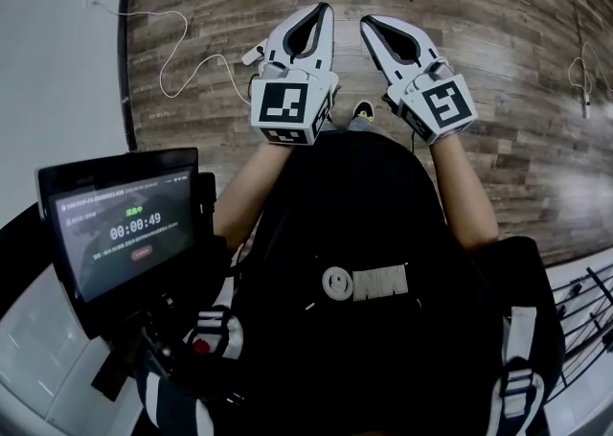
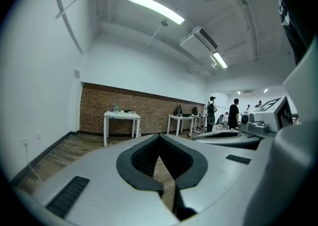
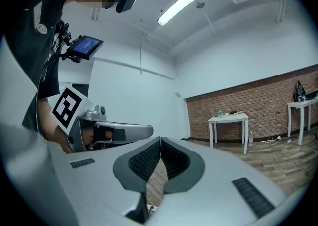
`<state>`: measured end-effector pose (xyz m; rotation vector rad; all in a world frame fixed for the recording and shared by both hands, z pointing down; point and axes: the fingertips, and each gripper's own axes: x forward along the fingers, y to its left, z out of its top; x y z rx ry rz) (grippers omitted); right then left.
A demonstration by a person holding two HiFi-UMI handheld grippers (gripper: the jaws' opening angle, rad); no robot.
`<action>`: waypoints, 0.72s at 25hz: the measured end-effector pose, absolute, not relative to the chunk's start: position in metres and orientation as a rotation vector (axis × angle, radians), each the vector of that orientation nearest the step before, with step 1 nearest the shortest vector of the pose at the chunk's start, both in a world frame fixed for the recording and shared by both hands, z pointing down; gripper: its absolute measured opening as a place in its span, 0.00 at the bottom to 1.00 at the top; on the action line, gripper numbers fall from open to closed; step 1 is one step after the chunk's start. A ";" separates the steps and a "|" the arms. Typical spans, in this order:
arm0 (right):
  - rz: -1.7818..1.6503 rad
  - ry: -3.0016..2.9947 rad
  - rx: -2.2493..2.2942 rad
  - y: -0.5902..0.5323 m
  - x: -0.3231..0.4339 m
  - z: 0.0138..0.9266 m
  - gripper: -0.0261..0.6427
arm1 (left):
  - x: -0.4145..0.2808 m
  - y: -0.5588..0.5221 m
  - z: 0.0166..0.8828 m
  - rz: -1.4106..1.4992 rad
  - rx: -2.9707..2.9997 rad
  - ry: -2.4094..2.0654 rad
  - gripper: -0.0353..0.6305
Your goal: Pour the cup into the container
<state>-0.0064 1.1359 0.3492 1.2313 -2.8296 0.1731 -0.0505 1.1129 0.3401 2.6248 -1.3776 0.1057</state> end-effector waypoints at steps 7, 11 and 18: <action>0.185 -2.828 1.218 1.136 -0.009 0.350 0.05 | -0.051 1.109 0.338 0.094 2.628 -1.384 0.05; 0.164 -2.838 1.216 1.134 -0.012 0.346 0.05 | -0.051 1.109 0.336 0.087 2.632 -1.384 0.05; 0.171 -2.827 1.260 1.132 -0.007 0.345 0.05 | -0.049 1.107 0.334 0.076 2.642 -1.378 0.05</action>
